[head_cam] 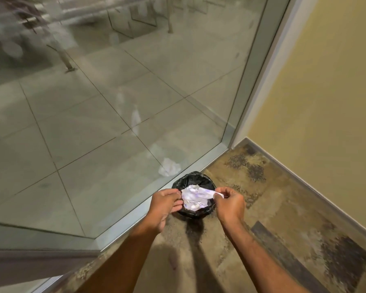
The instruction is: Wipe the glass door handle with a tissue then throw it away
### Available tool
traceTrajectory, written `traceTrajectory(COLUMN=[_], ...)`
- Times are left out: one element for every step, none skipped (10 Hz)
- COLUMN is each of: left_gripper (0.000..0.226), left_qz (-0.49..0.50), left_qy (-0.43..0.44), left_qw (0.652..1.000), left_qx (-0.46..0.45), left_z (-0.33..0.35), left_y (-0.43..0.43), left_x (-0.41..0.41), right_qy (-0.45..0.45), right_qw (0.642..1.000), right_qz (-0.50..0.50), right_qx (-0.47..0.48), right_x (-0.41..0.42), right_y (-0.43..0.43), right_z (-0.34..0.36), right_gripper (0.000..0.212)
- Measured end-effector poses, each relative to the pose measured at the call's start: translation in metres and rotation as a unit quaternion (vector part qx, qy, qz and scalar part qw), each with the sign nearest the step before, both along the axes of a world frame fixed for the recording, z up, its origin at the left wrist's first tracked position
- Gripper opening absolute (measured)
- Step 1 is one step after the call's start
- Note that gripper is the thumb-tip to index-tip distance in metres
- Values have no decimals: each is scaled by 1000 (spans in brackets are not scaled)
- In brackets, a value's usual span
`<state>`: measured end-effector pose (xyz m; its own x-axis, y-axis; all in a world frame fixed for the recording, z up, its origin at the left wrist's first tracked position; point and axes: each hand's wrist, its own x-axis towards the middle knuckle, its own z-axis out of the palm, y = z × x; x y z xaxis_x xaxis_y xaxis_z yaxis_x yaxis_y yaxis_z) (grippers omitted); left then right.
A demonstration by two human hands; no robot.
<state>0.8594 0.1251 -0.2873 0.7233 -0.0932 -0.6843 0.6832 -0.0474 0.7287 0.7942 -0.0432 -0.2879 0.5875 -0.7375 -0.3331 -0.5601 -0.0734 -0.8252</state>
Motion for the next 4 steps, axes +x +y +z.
traceTrajectory(left_gripper=[11, 20, 32, 40], left_qz=[-14, -35, -103, -163], left_qy=[-10, -46, -119, -178], left_qw=[1000, 998, 982, 956], left_qx=[11, 40, 104, 168], left_z=[-21, -40, -53, -62], left_y=[-3, -8, -13, -18], left_x=[2, 8, 14, 22], right_qy=[9, 12, 15, 18], right_qw=[999, 999, 997, 997], right_qz=[34, 48, 67, 73], right_qx=[-8, -21, -27, -27], right_x=[14, 30, 45, 57], right_y=[-1, 1, 3, 3], right_z=[-26, -49, -66, -78], right_gripper=[17, 19, 24, 26])
